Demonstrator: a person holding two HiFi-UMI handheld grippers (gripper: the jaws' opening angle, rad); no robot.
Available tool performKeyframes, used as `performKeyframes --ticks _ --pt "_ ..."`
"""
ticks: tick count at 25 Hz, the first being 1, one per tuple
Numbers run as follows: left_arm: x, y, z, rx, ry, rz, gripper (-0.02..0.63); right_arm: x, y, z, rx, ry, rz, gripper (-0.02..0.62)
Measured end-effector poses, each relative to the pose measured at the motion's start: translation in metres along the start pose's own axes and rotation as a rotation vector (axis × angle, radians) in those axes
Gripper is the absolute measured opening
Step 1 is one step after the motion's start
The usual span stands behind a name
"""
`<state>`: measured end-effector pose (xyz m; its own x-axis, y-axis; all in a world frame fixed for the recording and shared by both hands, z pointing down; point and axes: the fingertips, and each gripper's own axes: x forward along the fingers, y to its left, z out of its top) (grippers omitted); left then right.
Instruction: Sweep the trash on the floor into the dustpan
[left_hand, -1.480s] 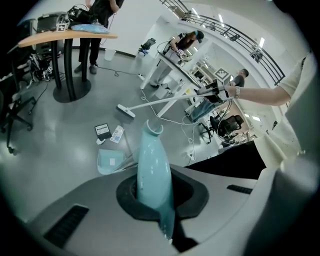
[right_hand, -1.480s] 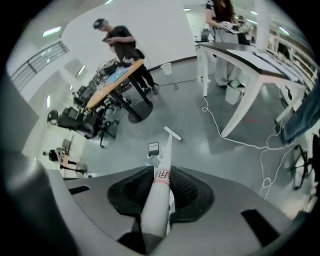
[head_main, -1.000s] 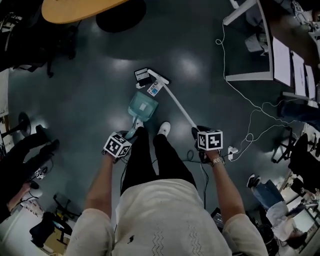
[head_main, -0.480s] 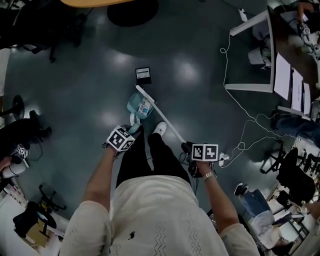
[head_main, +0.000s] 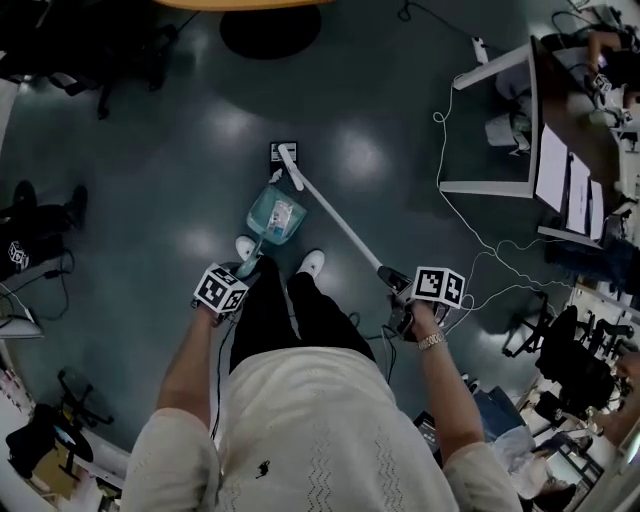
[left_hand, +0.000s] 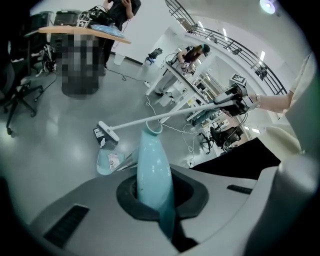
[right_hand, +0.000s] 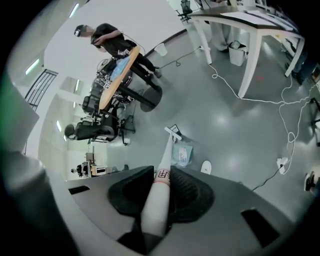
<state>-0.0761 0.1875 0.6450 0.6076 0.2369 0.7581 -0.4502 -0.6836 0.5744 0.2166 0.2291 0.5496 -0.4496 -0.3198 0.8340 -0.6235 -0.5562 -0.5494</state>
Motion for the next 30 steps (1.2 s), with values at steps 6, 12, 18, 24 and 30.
performKeyframes --ticks 6,12,18,24,30 --pt "-0.029 0.018 -0.009 -0.018 -0.044 0.016 0.008 0.014 0.036 0.062 -0.036 -0.062 -0.018 0.118" --pt "-0.051 0.04 -0.016 0.003 -0.03 0.037 0.008 0.027 0.066 0.115 -0.096 -0.102 -0.037 0.118" --pt "-0.059 0.063 -0.014 0.017 -0.002 0.029 0.008 0.068 0.078 0.151 -0.298 -0.081 -0.155 0.118" --pt "-0.057 0.071 -0.005 0.029 -0.017 0.003 0.008 0.118 0.083 0.137 -0.607 0.048 -0.302 0.118" --pt "-0.053 0.07 -0.021 0.019 -0.004 0.012 0.008 0.127 0.083 0.099 -0.655 0.09 -0.288 0.118"
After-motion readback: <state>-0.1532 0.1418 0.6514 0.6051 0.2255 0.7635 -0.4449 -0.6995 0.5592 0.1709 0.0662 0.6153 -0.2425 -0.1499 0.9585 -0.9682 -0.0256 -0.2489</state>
